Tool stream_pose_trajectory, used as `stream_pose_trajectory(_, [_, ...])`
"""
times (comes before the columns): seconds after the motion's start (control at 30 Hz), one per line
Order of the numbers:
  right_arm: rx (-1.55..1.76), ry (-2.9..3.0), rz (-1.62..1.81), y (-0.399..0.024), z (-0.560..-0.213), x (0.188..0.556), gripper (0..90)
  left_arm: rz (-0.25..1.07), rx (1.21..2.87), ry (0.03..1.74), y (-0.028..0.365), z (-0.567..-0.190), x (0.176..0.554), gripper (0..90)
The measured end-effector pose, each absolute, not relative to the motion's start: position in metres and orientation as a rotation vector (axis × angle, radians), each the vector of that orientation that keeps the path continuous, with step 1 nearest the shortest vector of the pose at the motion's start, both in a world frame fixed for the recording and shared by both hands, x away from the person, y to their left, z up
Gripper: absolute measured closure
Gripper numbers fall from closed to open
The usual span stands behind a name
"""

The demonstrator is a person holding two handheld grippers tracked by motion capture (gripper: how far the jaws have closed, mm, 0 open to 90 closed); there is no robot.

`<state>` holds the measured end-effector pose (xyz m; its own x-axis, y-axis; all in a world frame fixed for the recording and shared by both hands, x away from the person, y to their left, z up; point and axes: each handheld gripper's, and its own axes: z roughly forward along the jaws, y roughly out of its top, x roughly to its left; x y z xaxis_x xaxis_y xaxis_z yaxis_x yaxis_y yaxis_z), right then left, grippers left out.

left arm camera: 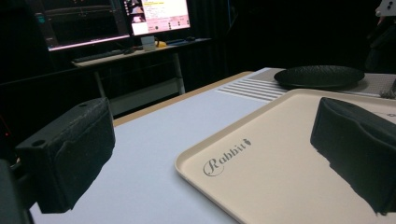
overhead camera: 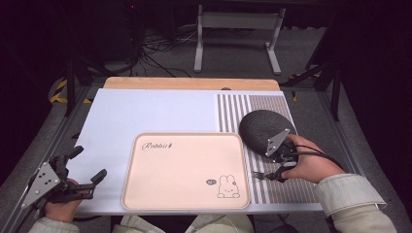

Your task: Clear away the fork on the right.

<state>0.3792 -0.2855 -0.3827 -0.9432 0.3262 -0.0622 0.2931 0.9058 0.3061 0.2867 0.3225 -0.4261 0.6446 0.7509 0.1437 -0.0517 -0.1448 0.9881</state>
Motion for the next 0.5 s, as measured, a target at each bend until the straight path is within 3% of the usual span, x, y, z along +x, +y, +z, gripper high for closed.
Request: stream_pose_trajectory(0.5, [0.417,3.059,0.334,-0.284,-0.397,0.378,33.0,0.774,1.574,0.596,0.322,-0.426,0.287,0.5])
